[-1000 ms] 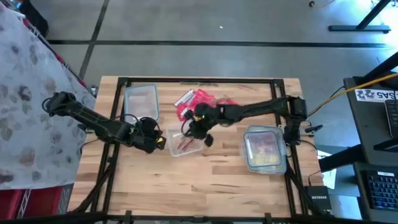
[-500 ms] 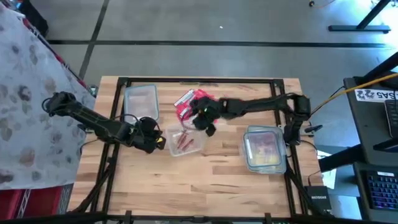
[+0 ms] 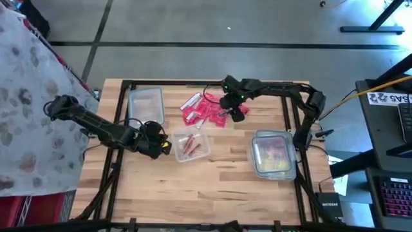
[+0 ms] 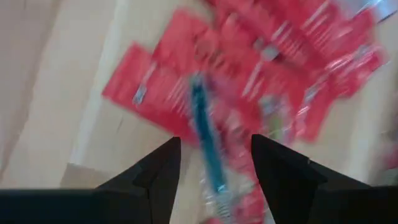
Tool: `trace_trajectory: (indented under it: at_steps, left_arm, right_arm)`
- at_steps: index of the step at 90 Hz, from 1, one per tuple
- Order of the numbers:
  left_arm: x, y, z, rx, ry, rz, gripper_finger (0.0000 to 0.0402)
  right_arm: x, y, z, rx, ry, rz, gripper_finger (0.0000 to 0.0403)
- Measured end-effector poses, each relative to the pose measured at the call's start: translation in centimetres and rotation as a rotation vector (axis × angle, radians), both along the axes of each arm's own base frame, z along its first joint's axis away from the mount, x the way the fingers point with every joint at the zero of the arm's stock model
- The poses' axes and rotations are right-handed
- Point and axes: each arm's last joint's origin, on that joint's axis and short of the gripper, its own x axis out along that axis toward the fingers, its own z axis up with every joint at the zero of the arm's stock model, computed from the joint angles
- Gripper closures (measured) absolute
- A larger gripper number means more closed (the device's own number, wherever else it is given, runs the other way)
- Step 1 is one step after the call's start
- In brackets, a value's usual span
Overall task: Sort candy
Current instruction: Put the blue candy stick into the square transparent bin
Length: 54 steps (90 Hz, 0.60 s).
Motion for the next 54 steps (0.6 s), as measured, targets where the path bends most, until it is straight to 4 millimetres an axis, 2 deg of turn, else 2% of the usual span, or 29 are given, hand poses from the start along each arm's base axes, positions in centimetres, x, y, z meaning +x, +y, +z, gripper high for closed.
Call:
trace_trajectory:
  at_steps: [11, 22, 29, 41, 54]
  left_arm:
    - [0.0, 0.1, 0.0, 0.0, 0.0, 0.005, 0.0402]
    - [0.1, 0.2, 0.0, 0.0, -0.001, 0.008, 0.0402]
    - [0.1, 0.2, 0.0, -0.001, -0.002, 0.008, 0.0402]
    - [0.1, 0.1, 0.0, -0.004, -0.003, 0.007, 0.0402]
    - [0.1, 0.1, 0.0, -0.005, -0.005, 0.007, 0.0402]
  right_arm:
    - [0.3, 0.1, -2.2, -0.085, 0.047, -0.039, 0.0225]
    - [0.5, 0.3, -3.0, -0.143, 0.079, -0.061, 0.0255]
    - [0.5, 0.4, -3.0, -0.133, 0.083, -0.062, 0.0294]
    - [0.5, 0.7, -2.7, -0.119, 0.109, -0.072, 0.0382]
    - [1.1, 1.2, -0.8, -0.151, 0.107, -0.08, 0.0388]
